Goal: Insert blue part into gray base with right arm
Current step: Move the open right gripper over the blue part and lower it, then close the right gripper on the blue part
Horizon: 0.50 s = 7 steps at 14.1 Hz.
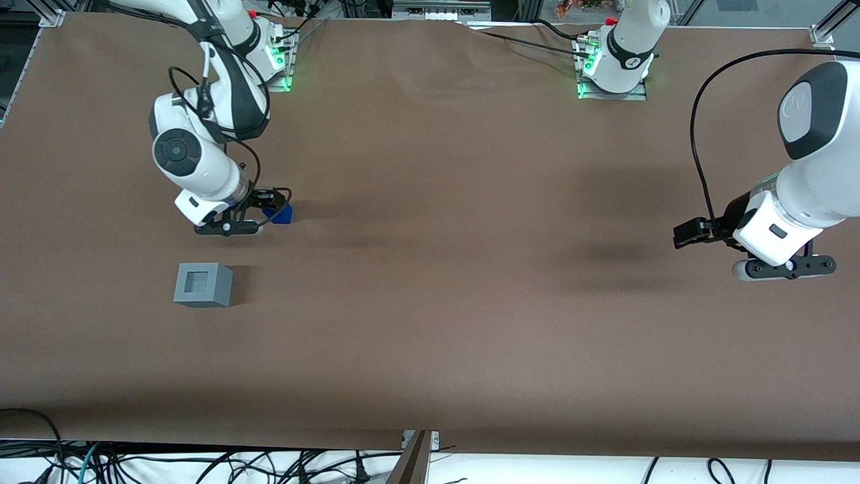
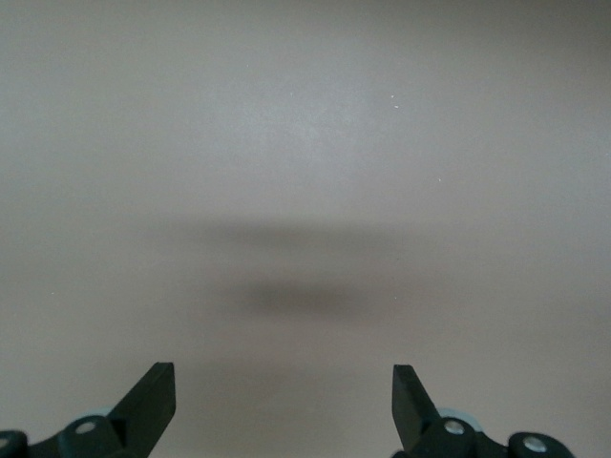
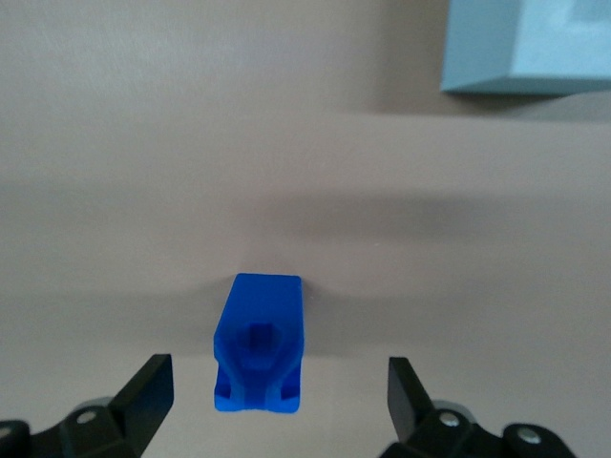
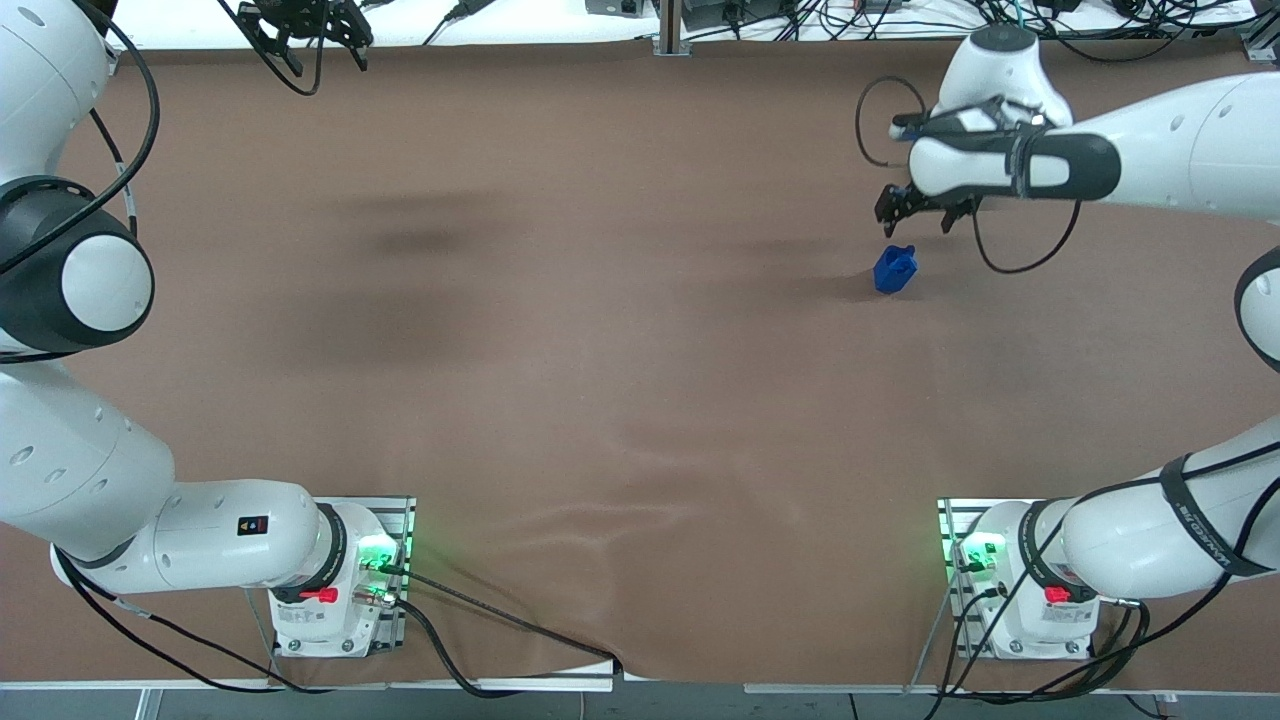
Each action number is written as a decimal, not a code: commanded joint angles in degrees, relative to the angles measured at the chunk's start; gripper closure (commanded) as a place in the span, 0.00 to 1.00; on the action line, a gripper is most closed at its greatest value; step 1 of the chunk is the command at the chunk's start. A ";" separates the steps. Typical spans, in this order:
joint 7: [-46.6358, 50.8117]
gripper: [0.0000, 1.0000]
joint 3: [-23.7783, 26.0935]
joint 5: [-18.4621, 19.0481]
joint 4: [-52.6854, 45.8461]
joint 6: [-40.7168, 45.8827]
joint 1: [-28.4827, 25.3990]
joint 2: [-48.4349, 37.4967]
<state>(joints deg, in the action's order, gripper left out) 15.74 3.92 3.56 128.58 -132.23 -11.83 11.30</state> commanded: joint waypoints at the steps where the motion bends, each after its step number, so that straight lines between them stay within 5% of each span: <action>1: 1.40 0.01 -0.06 1.45 4.57 -4.43 -0.99 -1.89; 7: 1.40 0.01 -0.15 2.15 5.72 -9.71 -1.35 1.18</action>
<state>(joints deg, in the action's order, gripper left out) 15.84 3.93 4.34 133.19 -139.48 -12.85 12.02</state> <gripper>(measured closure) 0.009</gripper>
